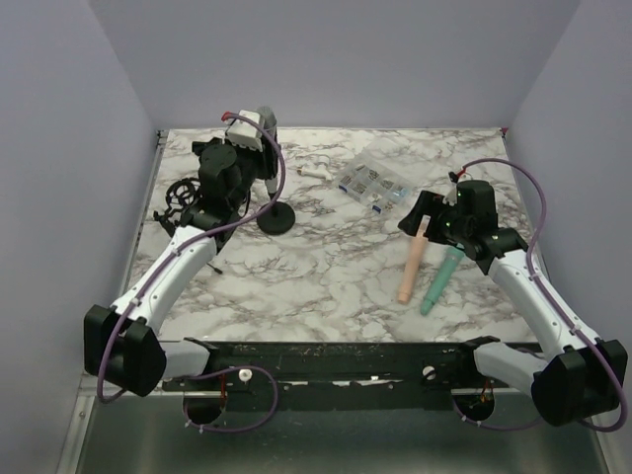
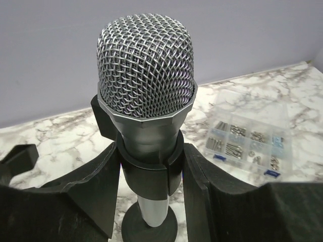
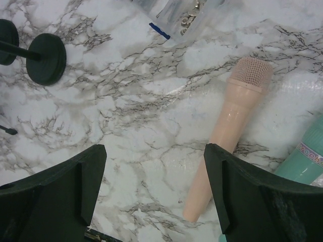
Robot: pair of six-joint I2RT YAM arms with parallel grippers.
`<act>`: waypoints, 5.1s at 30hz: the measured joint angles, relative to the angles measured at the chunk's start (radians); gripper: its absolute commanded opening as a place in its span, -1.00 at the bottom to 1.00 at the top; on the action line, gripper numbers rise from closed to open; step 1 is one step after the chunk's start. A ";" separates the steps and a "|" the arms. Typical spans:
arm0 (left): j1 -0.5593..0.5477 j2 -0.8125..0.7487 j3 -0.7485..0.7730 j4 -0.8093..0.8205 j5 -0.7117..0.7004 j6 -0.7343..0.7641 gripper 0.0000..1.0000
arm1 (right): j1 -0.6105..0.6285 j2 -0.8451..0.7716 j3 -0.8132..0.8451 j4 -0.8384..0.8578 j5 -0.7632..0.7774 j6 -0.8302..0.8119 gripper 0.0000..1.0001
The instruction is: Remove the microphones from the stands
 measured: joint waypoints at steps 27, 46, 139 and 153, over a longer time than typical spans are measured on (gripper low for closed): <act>-0.581 -0.313 -0.217 -0.097 -0.543 -0.110 -1.00 | 0.090 -0.015 -0.019 0.008 -0.011 0.000 0.73; -0.626 -0.259 -0.123 -0.209 -0.602 -0.187 0.93 | 0.249 0.010 0.039 0.014 0.057 0.008 0.78; 0.275 -0.320 -0.337 0.307 1.059 -0.401 0.97 | 0.548 0.354 0.703 -0.019 -0.487 -0.576 -0.99; 0.286 -0.115 -0.321 0.800 1.379 -0.589 0.93 | 0.548 0.374 0.719 -0.021 -0.519 -0.586 -0.99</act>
